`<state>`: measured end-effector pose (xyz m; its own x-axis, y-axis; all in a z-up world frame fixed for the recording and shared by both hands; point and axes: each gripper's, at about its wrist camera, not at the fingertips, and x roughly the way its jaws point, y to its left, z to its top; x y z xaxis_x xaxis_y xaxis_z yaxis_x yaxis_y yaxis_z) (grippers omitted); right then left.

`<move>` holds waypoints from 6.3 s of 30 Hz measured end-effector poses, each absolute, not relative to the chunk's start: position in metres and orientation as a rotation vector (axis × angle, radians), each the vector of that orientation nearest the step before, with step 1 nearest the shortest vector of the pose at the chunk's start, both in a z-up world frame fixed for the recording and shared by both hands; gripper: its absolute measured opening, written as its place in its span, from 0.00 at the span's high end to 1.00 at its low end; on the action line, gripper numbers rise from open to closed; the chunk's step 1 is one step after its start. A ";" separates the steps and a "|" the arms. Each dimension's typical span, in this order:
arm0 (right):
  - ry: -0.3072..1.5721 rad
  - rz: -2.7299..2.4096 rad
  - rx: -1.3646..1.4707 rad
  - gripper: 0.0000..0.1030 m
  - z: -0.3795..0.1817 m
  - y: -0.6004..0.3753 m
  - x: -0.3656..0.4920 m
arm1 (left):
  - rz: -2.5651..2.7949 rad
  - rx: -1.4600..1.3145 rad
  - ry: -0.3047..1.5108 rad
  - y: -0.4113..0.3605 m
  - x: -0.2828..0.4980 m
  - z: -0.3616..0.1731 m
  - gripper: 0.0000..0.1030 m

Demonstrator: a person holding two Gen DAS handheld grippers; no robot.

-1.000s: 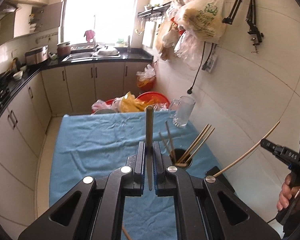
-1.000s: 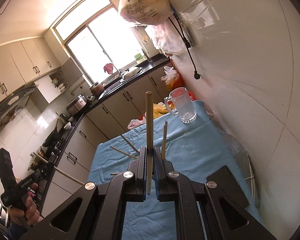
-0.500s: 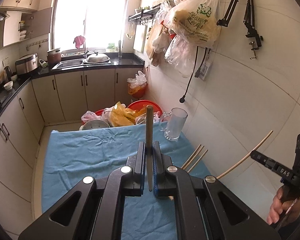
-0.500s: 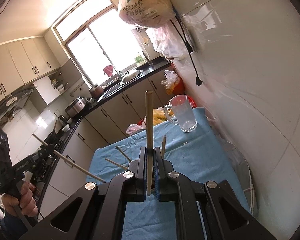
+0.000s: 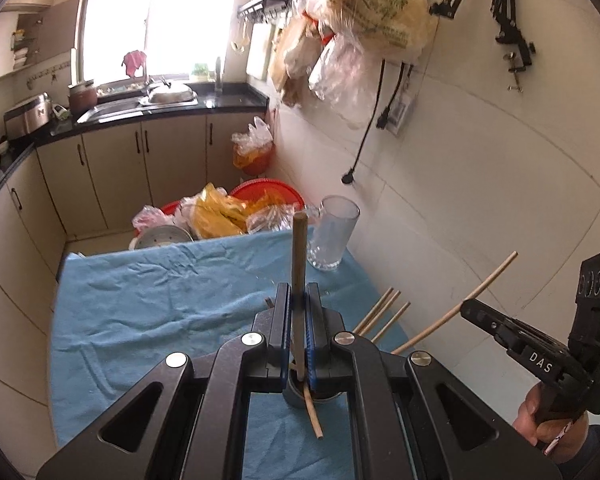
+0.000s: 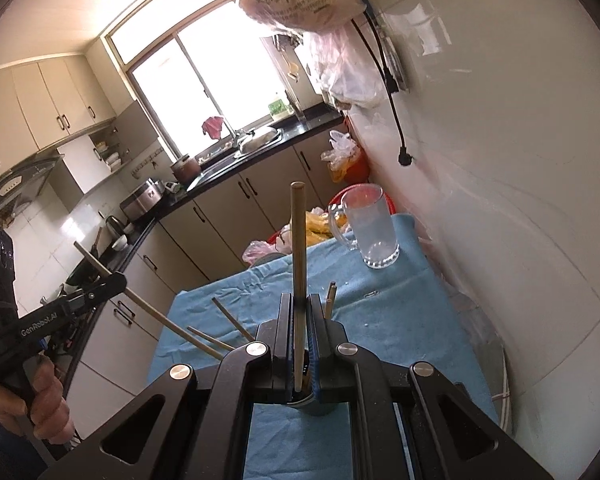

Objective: Organize utensils
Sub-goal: 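Lift the held chopsticks upright with both tools and carry them over the cup, then lower the chopsticks into the black cup and open both tools, then move both open tools back toward the last two chopsticks on the towel, then close the left tool on one chopstick while the right tool closes on the other, then lift both held chopsticks upright and carry them over the black cup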

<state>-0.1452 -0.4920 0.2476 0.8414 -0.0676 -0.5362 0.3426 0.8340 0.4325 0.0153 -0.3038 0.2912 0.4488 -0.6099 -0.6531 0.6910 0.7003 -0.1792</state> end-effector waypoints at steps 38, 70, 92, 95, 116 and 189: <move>0.596 -0.331 0.536 0.52 0.221 -0.499 -0.137 | -0.738 0.072 0.792 -0.287 0.031 0.262 0.56; 0.914 -0.250 0.375 0.10 0.143 -0.398 -0.160 | -0.232 -0.031 1.102 -0.069 -0.022 0.082 0.05; 0.978 -0.184 0.329 0.10 0.131 -0.386 -0.170 | -0.250 0.195 1.184 -0.120 0.024 0.024 0.46; 0.984 -0.151 0.317 0.10 0.130 -0.378 -0.166 | -0.227 0.177 1.191 -0.115 0.029 0.026 0.65; 1.185 0.204 0.431 0.39 0.080 -0.257 -0.037 | -0.161 0.108 1.235 -0.020 -0.018 0.028 0.74; 0.814 0.160 0.386 0.93 0.179 -0.294 -0.093 | -0.317 0.019 0.878 -0.070 -0.043 0.192 0.94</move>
<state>-0.0926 -0.2944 0.1789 0.6795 0.2848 -0.6761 0.0080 0.9186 0.3950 -0.0426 -0.0697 0.1924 0.5954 -0.2652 -0.7584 0.2806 0.9531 -0.1130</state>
